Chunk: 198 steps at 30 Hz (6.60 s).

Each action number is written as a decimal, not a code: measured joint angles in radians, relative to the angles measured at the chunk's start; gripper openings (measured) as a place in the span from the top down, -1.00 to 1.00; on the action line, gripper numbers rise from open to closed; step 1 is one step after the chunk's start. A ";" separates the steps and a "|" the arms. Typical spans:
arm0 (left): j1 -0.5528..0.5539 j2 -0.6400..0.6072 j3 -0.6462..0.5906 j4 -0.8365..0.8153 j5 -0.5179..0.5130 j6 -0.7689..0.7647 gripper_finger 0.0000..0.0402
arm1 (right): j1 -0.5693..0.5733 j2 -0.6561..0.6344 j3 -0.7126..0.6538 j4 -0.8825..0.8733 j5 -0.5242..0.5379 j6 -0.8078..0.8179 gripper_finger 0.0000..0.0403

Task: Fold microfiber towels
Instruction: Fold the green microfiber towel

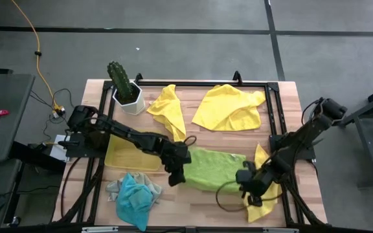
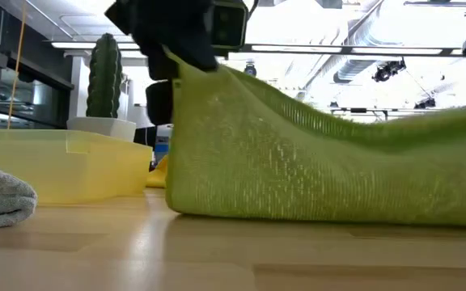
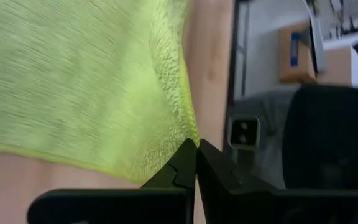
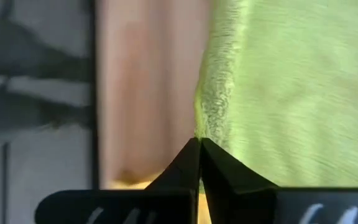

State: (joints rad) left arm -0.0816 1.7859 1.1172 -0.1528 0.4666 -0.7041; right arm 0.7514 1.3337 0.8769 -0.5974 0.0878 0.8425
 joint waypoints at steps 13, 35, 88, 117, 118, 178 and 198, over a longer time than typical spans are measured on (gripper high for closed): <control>0.126 0.000 0.000 -0.047 -0.174 0.061 1.00 | -0.119 -0.068 -0.184 -0.075 0.076 0.198 1.00; 0.159 0.000 -0.001 -0.143 -0.345 0.116 1.00 | -0.248 -0.068 -0.198 -0.144 0.110 0.274 1.00; 0.147 0.021 -0.063 0.010 -0.268 0.513 0.49 | -0.161 -0.403 -0.367 -0.003 0.089 0.298 0.07; -0.076 0.100 -0.062 0.019 -0.441 0.764 0.49 | -0.162 -0.247 -0.388 0.318 0.030 0.042 0.07; -0.080 0.105 -0.062 0.019 -0.446 0.771 0.49 | -0.162 -0.247 -0.388 0.318 0.030 0.031 0.07; -0.026 0.039 -0.065 -0.132 -0.196 0.425 1.00 | -0.047 -0.083 -0.237 0.154 -0.014 0.010 1.00; 0.093 0.031 -0.063 -0.091 0.008 0.164 1.00 | -0.142 -0.128 -0.238 0.040 -0.025 0.145 1.00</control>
State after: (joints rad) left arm 0.0115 1.8172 1.0538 -0.2442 0.4741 -0.5398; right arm 0.6094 1.2060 0.6388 -0.5574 0.0632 0.9873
